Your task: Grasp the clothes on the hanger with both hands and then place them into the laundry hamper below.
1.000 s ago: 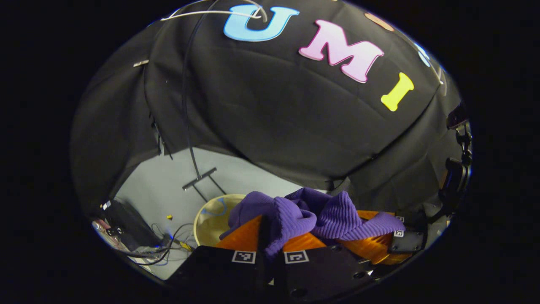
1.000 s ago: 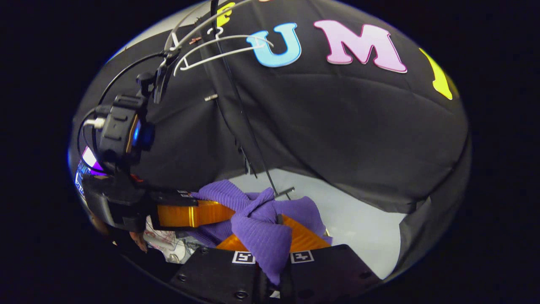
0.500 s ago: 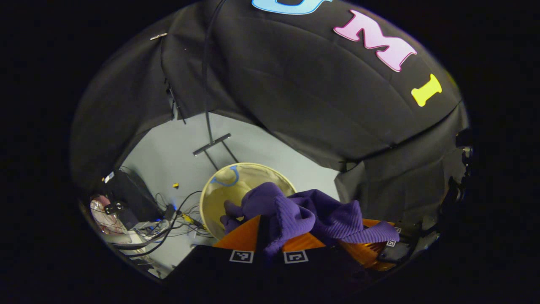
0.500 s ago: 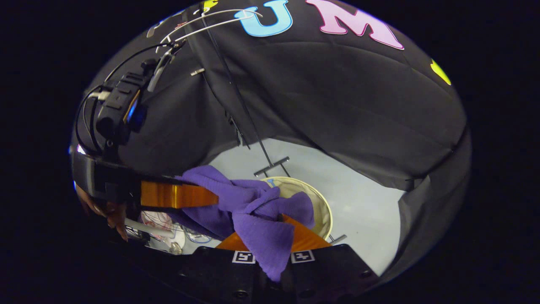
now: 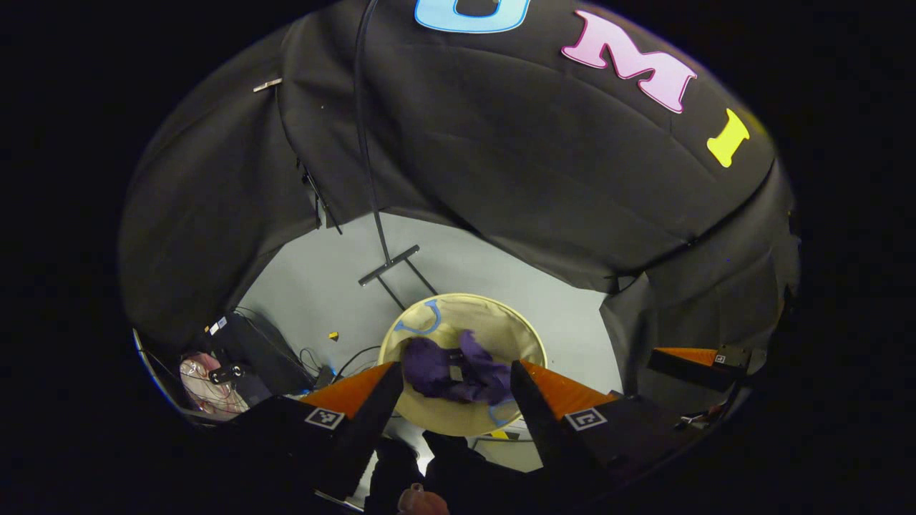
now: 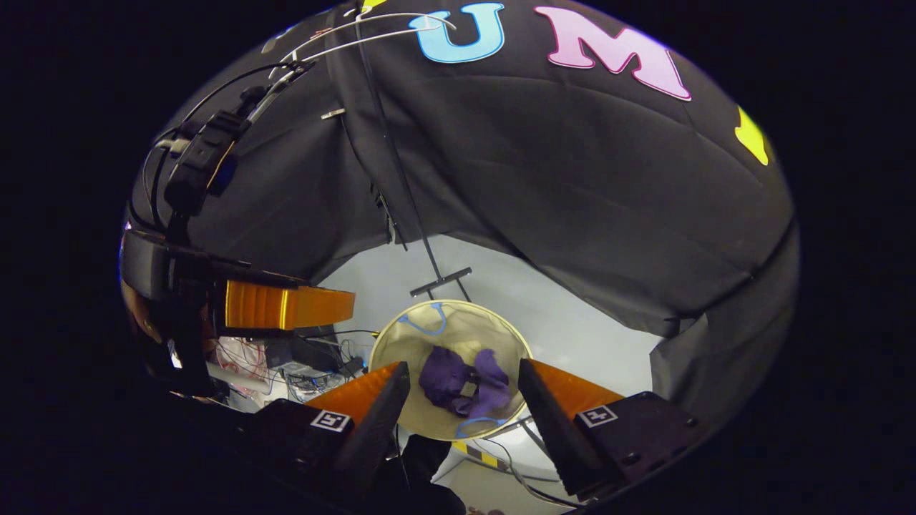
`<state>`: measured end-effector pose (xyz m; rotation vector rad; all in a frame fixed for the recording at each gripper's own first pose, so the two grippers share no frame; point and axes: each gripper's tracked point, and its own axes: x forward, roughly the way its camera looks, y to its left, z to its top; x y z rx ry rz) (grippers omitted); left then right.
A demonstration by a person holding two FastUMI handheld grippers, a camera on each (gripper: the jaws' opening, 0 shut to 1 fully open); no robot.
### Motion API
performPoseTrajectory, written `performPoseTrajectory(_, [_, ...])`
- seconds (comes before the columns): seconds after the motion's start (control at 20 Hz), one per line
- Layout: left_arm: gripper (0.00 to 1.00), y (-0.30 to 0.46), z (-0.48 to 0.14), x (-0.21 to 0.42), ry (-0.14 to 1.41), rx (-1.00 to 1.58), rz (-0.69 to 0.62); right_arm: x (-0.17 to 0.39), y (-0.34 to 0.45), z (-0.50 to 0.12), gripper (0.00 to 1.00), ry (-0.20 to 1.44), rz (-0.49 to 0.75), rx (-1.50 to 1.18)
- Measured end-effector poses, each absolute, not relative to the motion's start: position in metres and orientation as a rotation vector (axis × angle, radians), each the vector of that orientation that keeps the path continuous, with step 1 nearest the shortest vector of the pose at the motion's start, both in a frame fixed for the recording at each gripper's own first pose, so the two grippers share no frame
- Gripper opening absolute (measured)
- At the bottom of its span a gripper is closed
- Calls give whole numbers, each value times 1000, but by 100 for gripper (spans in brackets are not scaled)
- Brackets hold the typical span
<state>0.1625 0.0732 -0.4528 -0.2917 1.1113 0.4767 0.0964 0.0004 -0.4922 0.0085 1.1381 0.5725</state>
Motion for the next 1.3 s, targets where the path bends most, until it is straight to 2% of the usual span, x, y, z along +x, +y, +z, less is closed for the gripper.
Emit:
performPoseTrajectory(0.25, [96, 76, -431, 163, 1038, -269, 457, 96, -5, -474, 99, 1098, 536, 27])
performPoseTrajectory(0.5, [96, 66, -394, 159, 945, -207, 303, 108, 15, -421, 99, 957, 520, 71])
performPoseTrajectory(0.55, [93, 60, -382, 158, 911, -206, 267, 110, 18, -408, 99, 922, 516, 70])
performPoseTrajectory(0.8, [95, 56, -290, 155, 654, -276, 155, 111, 47, -326, 99, 716, 482, 92])
performPoseTrajectory(0.85, [92, 63, -266, 146, 596, -253, 141, 110, 53, -306, 99, 662, 471, 93])
performPoseTrajectory(0.9, [95, 67, -239, 139, 534, -228, 119, 110, 51, -289, 99, 605, 457, 89])
performPoseTrajectory(1.05, [95, 71, -160, 110, 343, -148, 48, 99, 66, -227, 98, 436, 406, 62])
performPoseTrajectory(1.25, [95, 88, -90, 58, 168, -44, 24, 65, 90, -150, 98, 277, 350, 27])
performPoseTrajectory(1.3, [92, 88, -73, 44, 124, -24, 13, 54, 92, -132, 98, 239, 325, 20])
